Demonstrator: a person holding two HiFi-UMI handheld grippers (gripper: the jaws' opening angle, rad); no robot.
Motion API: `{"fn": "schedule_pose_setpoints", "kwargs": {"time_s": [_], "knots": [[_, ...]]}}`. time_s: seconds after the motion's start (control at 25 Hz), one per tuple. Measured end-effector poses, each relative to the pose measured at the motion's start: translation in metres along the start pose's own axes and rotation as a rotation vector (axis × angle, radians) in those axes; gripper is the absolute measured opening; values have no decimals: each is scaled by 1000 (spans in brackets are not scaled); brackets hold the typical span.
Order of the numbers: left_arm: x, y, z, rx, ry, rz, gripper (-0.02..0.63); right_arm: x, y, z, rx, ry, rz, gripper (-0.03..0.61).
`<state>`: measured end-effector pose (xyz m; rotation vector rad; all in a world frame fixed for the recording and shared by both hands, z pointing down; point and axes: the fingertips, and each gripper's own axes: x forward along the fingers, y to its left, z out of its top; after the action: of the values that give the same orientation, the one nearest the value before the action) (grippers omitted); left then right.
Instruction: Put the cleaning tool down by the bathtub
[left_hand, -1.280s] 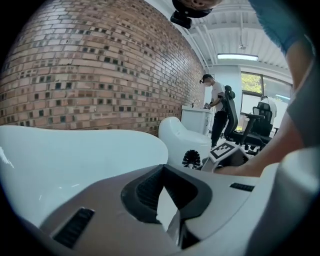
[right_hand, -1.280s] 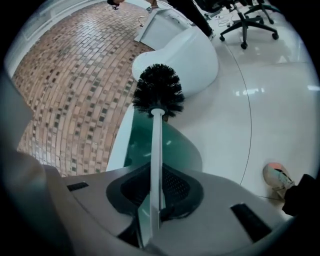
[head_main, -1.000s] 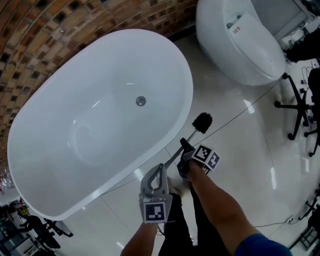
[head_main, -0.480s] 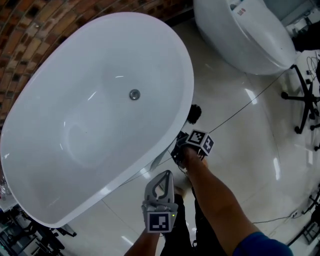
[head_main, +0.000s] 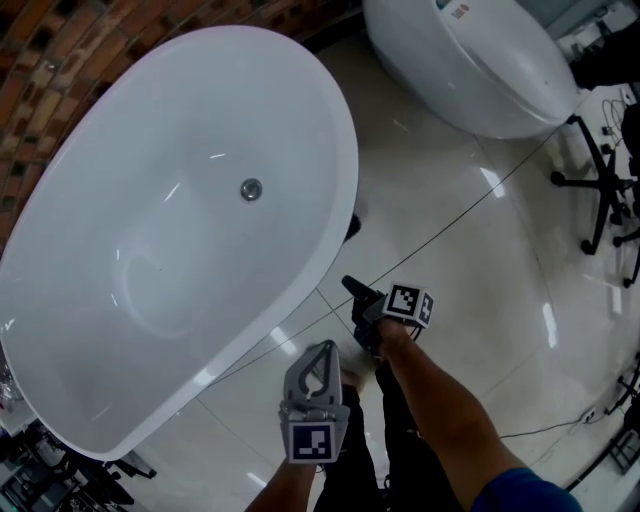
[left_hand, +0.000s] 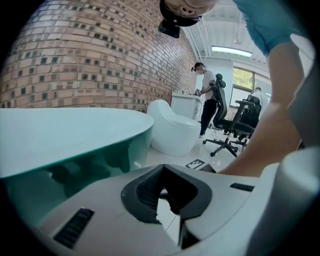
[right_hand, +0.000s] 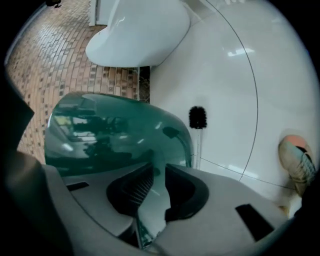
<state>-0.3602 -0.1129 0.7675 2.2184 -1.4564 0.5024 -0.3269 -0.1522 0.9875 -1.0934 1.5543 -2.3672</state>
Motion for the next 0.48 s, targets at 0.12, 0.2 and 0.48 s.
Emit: {"fn": "schedule_pose_setpoints", "kwargs": {"time_s": [0.12,0.2,0.48], "knots": [[-4,-9,9,-11,5,-11,-2,-33,7,-9,-144,31,-2,18],[-7,-15,14,-6,4,-17,-2,-52,19,-13,-249,35,0,12],[-24,-41,46,-10,3,-44,-2,-115,83,-34,-558,-17,23,-18]]}}
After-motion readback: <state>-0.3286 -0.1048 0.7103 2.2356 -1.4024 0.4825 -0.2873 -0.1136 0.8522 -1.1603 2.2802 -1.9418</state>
